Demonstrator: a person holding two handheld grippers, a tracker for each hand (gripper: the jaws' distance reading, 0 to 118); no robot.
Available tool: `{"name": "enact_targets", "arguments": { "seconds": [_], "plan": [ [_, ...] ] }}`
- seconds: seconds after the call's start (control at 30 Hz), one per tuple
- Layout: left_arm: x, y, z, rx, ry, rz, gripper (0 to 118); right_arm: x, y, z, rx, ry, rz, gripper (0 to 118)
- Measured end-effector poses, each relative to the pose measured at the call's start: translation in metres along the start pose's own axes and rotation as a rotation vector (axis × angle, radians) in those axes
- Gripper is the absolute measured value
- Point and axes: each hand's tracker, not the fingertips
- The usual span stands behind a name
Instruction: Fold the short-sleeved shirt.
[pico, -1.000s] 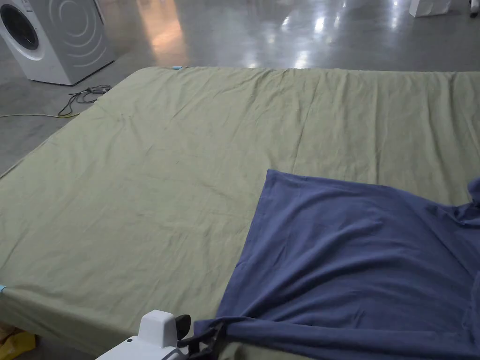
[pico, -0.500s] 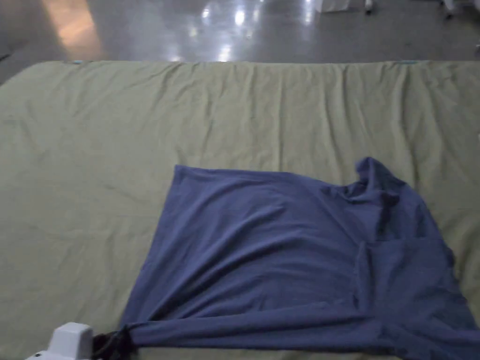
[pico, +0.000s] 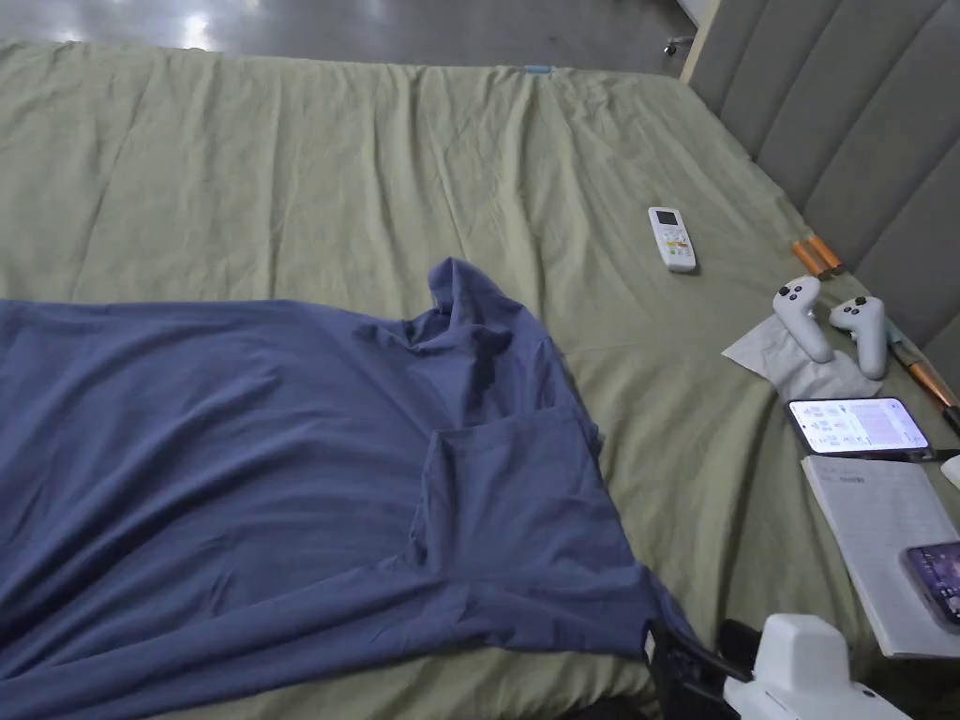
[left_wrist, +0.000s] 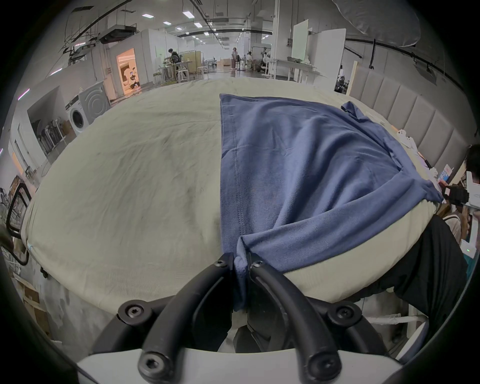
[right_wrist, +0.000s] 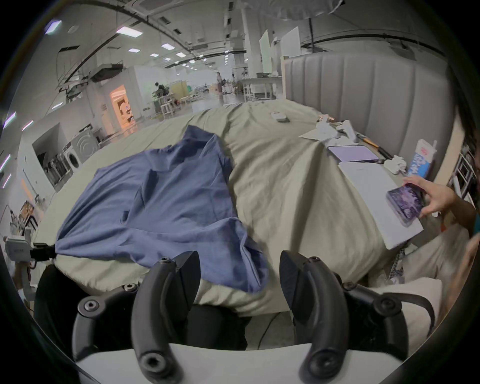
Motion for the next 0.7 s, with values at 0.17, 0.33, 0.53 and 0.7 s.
{"name": "enact_targets", "arguments": {
  "seconds": [0.17,0.33,0.53,0.7],
  "plan": [
    [0.001,0.004,0.002,-0.011,-0.004,-0.007,10,0.004,0.013,-0.037,-0.007,0.032,-0.004,66],
    [-0.003,0.002,0.000,-0.003,-0.010,0.012,10,0.006,0.020,-0.057,-0.043,0.070,-0.013,36],
    [-0.010,0.001,-0.001,-0.002,-0.024,0.047,10,-0.009,0.020,-0.051,-0.057,0.098,0.106,9],
    [0.001,-0.007,0.022,0.178,0.035,-0.102,10,-0.006,0.022,-0.029,0.009,0.099,0.040,8]
  ]
}}
